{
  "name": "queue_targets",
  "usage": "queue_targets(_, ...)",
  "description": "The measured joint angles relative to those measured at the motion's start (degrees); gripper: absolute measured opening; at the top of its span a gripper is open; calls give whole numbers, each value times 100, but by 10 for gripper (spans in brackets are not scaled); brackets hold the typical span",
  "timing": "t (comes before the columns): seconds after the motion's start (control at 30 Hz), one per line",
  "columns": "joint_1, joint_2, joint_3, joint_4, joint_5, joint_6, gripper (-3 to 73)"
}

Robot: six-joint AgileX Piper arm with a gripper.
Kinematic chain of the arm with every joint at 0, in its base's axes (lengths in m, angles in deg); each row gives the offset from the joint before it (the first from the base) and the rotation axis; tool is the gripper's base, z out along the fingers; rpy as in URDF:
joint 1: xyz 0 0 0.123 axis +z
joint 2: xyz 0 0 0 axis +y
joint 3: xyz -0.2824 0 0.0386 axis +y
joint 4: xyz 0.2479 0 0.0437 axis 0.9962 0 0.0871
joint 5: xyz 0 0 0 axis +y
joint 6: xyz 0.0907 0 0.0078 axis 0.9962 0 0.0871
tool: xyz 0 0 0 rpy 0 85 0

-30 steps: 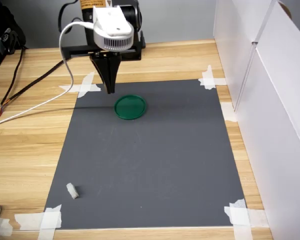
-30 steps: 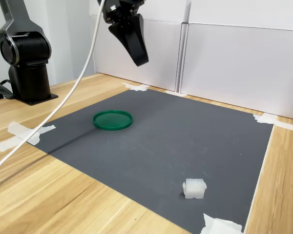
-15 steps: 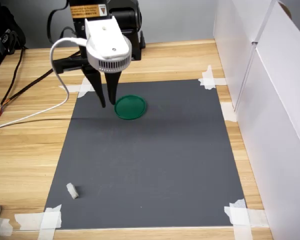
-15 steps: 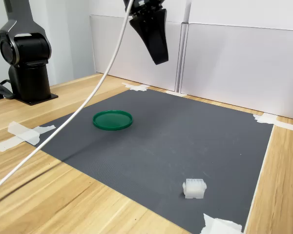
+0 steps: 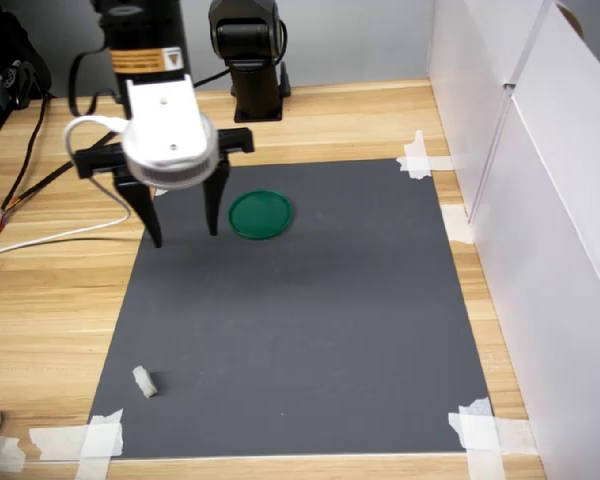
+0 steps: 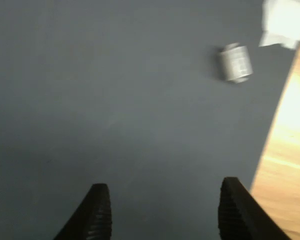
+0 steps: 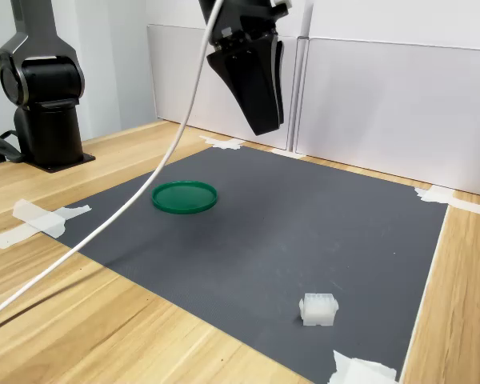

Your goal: Grasp a white terminal and put it in the green lid.

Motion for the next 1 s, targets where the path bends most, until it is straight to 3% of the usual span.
queue_targets(0.17, -360, 341, -573, 210, 637, -663, 541)
queue_targets(0.37, -394, 846, -1192, -169, 1463, -812, 541)
queue_targets(0.6, -399, 1197, -1752, -265, 1697, -1243, 541)
queue_targets(1.0, -399, 1939, -2856, -265, 1924, -1285, 541)
